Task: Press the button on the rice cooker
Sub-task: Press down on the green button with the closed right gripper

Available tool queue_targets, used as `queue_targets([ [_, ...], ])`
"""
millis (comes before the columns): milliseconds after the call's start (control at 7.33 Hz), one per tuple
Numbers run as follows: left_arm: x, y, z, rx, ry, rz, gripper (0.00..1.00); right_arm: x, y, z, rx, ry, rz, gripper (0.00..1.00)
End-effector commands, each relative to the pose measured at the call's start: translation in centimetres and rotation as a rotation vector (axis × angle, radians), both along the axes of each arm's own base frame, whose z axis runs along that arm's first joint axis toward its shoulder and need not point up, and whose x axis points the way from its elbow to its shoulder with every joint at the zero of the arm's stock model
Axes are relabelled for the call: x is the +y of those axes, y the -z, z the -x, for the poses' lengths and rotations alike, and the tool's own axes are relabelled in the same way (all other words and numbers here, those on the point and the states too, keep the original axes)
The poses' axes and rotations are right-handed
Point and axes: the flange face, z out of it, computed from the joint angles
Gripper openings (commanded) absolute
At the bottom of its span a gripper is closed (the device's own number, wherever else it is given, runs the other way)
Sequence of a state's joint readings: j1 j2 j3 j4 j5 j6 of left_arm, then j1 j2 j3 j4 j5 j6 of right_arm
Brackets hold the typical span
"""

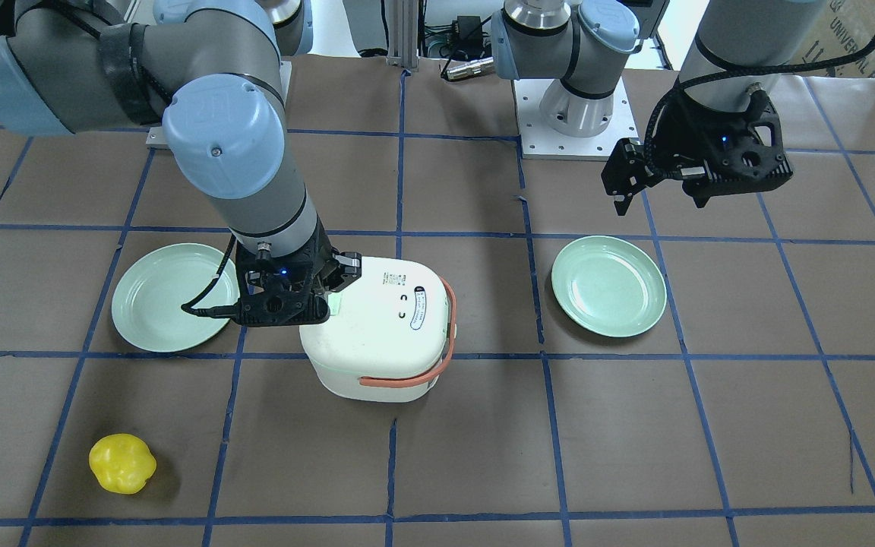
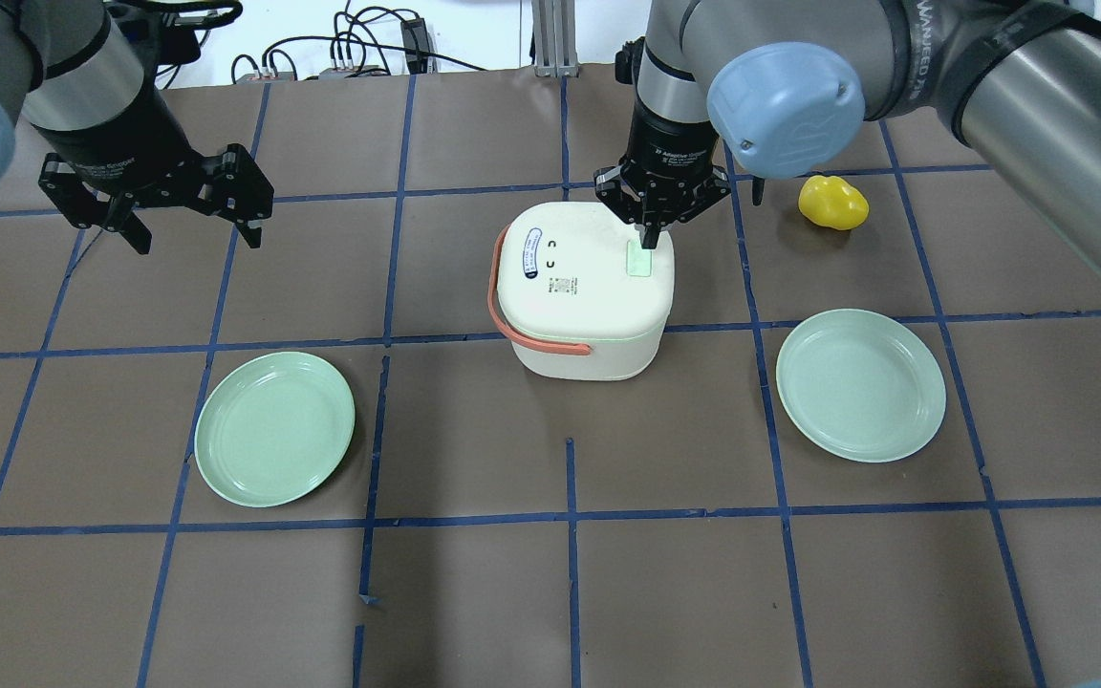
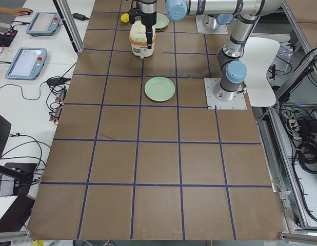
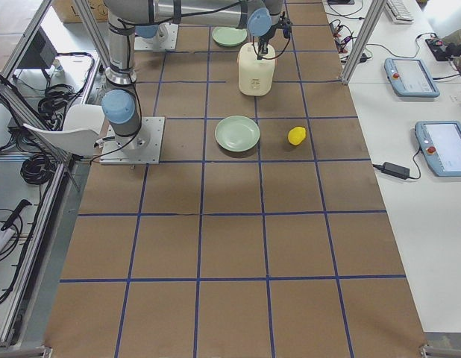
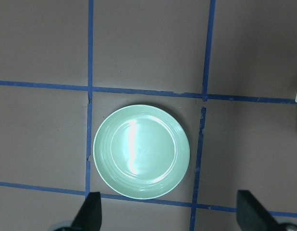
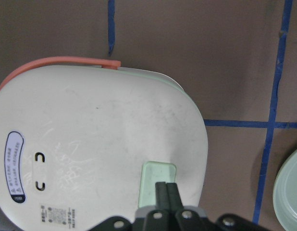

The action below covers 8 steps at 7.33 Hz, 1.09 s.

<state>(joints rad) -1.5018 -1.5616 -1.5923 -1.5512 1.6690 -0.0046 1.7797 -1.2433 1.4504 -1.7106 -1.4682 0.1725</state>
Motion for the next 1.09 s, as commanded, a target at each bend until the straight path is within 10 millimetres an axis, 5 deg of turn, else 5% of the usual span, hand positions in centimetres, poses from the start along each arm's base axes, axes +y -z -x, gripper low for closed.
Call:
queue_targets([
  [0, 0.01, 0.01, 0.00, 0.000, 0.000, -0.001, 1.00, -0.32, 0.81, -0.35, -0.018, 0.003, -0.009, 0.09],
  [955, 0.00, 0.00, -0.02, -0.002, 0.000, 0.000, 1.00, -0.77, 1.60, -0.35, -0.018, 0.004, -0.009, 0.09],
])
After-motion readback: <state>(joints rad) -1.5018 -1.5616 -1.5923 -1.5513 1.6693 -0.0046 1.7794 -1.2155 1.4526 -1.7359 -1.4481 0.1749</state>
